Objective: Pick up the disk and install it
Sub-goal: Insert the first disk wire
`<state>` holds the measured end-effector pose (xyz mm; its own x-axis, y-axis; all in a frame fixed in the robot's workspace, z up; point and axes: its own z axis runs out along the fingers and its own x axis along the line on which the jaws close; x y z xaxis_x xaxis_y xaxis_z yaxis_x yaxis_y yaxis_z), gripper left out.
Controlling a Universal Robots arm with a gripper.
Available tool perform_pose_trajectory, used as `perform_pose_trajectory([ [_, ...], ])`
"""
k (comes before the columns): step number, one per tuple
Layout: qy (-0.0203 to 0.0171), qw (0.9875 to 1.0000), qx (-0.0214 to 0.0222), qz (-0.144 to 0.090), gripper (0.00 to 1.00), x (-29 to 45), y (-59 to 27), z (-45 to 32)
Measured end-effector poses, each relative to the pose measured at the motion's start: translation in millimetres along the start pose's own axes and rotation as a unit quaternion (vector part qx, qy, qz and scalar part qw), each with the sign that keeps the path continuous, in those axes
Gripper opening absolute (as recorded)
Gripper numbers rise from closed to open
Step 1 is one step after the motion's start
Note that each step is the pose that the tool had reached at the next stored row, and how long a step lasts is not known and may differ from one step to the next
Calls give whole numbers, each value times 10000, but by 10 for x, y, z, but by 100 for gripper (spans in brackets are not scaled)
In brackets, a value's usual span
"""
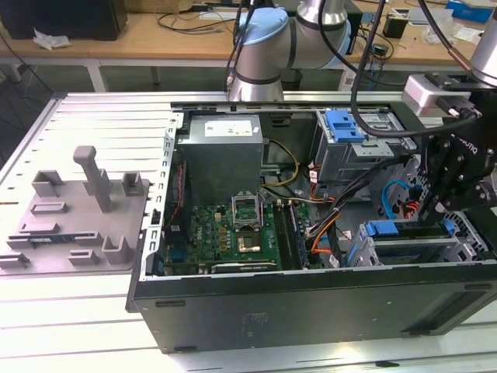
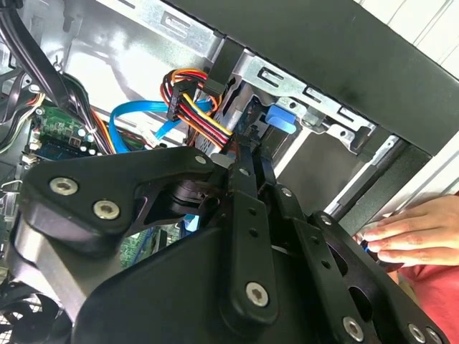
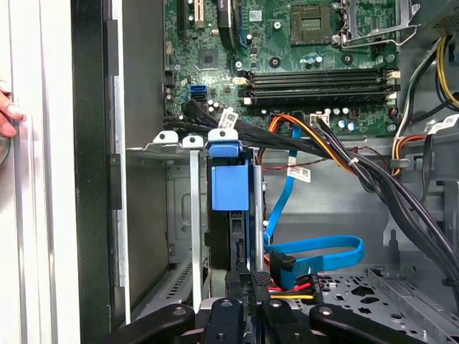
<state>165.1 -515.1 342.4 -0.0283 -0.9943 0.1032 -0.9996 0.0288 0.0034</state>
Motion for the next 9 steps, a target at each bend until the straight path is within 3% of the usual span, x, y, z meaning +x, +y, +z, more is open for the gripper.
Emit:
perform_pose_trajectory([
  [9,-16,10000,0,-1,17,4,-2,44],
])
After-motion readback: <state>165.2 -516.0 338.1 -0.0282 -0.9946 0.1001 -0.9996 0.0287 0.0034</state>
